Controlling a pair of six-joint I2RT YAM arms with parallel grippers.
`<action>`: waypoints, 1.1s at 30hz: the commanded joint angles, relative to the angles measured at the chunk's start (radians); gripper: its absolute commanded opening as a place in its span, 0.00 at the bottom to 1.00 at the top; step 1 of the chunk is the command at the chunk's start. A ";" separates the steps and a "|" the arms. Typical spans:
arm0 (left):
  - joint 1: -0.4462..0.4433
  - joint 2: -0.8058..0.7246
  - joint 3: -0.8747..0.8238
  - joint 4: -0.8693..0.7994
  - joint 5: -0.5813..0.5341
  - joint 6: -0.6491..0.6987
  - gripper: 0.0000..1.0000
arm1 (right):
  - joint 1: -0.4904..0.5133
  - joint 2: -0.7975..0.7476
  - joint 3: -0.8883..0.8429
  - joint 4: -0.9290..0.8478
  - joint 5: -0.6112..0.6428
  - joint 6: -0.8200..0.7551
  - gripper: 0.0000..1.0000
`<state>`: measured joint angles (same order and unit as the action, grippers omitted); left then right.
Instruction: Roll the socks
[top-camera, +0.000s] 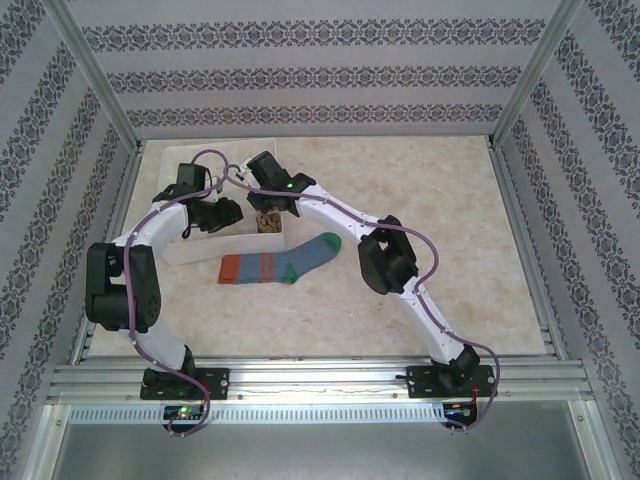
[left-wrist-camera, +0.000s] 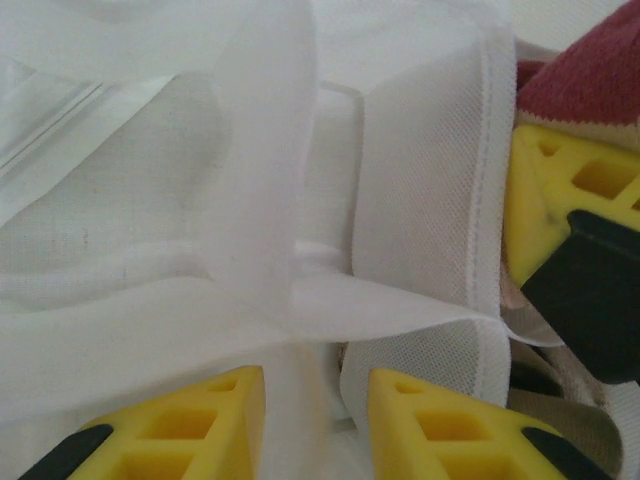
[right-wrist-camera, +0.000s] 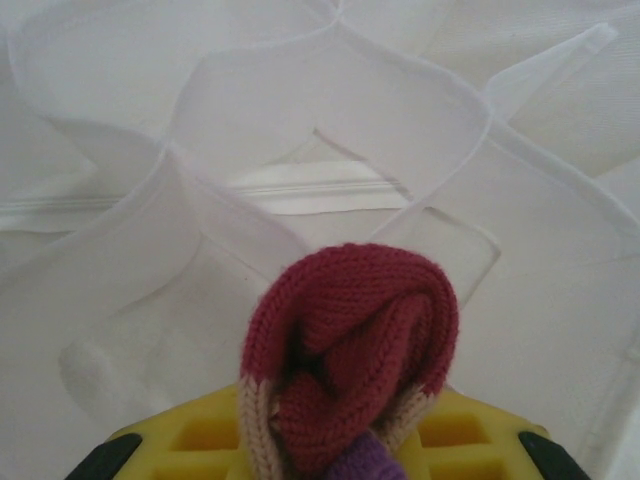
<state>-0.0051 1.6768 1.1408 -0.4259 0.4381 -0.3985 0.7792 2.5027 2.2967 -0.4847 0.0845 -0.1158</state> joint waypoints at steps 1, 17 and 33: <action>0.011 0.011 0.007 0.027 0.009 -0.011 0.32 | 0.026 0.031 -0.015 -0.013 -0.029 -0.025 0.33; 0.012 0.009 0.030 0.020 0.012 -0.005 0.32 | -0.011 -0.050 0.090 -0.061 -0.092 0.180 0.63; 0.013 -0.060 0.137 -0.086 0.037 0.102 0.40 | -0.077 -0.213 0.054 -0.088 -0.287 0.419 0.62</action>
<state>-0.0044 1.6653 1.2507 -0.4500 0.4553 -0.3397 0.7151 2.3734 2.3703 -0.5579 -0.1528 0.2268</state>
